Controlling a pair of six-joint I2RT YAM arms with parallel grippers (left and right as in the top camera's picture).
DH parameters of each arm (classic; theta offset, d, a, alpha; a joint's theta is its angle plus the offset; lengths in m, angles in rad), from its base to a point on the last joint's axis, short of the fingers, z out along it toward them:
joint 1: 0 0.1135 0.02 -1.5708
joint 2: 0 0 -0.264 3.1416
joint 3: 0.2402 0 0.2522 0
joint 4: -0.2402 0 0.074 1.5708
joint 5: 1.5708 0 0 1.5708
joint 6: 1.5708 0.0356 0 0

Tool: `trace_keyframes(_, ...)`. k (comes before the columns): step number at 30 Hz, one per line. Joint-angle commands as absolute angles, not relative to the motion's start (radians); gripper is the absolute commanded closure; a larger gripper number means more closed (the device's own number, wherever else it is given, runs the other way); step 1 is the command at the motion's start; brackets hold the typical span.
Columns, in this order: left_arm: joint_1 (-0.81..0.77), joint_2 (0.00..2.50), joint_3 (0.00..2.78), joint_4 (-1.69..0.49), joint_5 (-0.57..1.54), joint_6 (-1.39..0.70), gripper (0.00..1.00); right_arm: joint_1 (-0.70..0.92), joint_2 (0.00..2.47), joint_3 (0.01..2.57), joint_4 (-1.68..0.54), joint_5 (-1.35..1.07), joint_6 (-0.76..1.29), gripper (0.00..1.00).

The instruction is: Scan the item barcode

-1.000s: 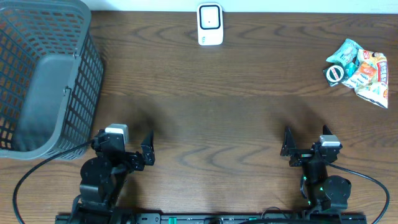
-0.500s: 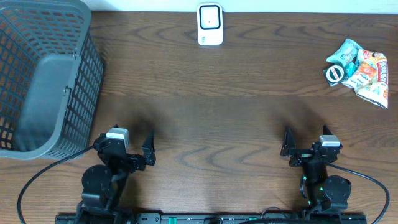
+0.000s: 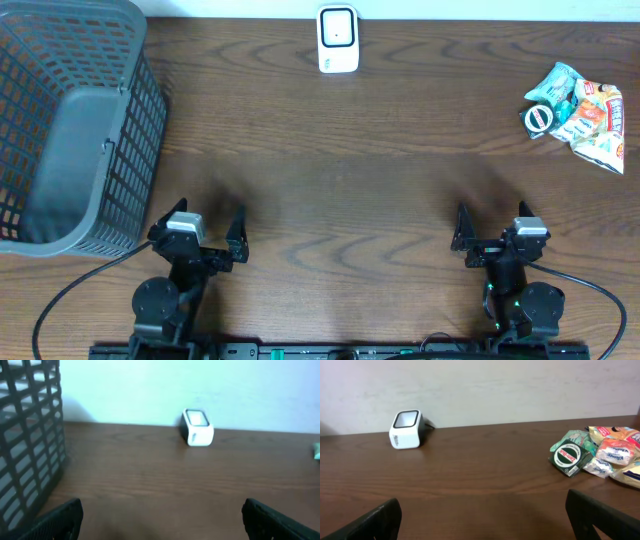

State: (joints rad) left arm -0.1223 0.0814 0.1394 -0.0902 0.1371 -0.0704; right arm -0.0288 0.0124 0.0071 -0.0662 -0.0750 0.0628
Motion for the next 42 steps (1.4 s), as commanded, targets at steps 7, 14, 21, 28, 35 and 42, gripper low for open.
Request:
trace_keyframes(7,-0.116,0.001,0.022,0.045,0.176,-0.052,0.00,-0.031,0.006,0.005,-0.071,-0.073,0.051,0.01)
trace_keyframes(14,-0.091,0.001,0.004,0.058,0.176,-0.052,0.00,-0.031,0.006,0.005,-0.071,-0.073,0.051,0.01)
trace_keyframes(21,-0.043,0.001,0.004,-0.053,0.176,-0.052,0.00,-0.031,0.006,0.005,-0.071,-0.073,0.051,0.01)
trace_keyframes(28,-0.041,0.001,0.004,-0.056,0.176,-0.052,0.00,-0.031,0.006,0.005,-0.071,-0.073,0.051,0.01)
trace_keyframes(35,-0.016,0.001,0.004,-0.056,0.176,-0.052,0.00,-0.031,0.006,0.005,-0.071,-0.073,0.051,0.01)
trace_keyframes(42,-0.010,0.001,0.004,-0.052,0.175,-0.007,0.00,-0.031,0.006,0.005,-0.071,-0.073,0.051,0.01)
